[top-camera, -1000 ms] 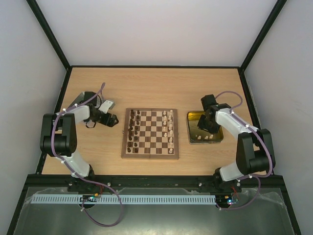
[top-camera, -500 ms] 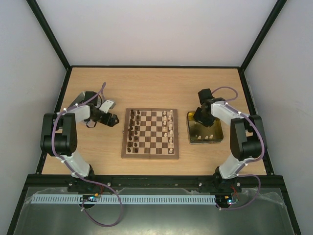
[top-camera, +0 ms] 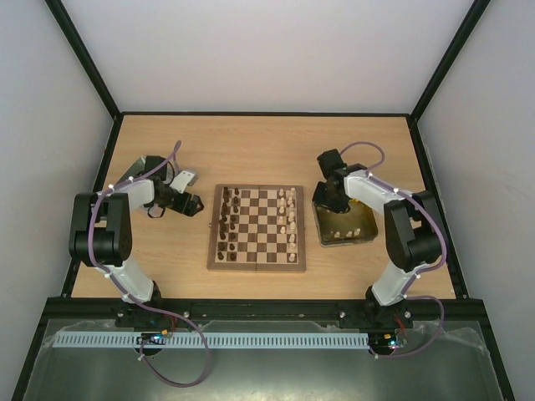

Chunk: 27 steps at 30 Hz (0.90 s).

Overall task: Set up the chess pieces on the board
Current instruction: Move the storage box to the center of the board.

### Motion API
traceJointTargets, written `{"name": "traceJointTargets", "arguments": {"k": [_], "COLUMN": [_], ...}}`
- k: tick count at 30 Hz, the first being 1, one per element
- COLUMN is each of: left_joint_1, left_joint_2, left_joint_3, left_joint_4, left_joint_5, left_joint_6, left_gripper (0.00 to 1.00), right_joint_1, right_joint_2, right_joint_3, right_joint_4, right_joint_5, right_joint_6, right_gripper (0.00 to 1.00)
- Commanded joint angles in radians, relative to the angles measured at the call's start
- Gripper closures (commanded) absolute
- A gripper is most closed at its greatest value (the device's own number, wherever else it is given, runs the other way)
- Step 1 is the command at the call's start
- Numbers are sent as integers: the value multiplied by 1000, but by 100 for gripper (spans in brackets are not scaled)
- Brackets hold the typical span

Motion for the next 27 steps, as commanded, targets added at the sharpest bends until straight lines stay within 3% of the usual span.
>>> {"name": "traceJointTargets", "arguments": {"k": [1,12,18,27], "left_joint_1": [-10,-9,-9,-9], "left_joint_2": [13,-5,-21,-40], "left_joint_3": [-28,-35,-39,-44], "left_joint_4": [-72,-74,-77,-79], "left_joint_5": [-3,-4,-2,1], "left_joint_6": [-3,-4,-4,-5], "left_gripper": [13,14,13,13], "right_joint_1": [32,69,64,-158], "right_joint_2": [-36,-167,-315,-437], "right_joint_3": [5,-46,-147,-193], "right_joint_4": [-53,-133,-169,-254], "right_joint_5": [30,24,98,124], "right_joint_6": [-6,-8,89,100], "right_gripper": [65,66,65,60]}}
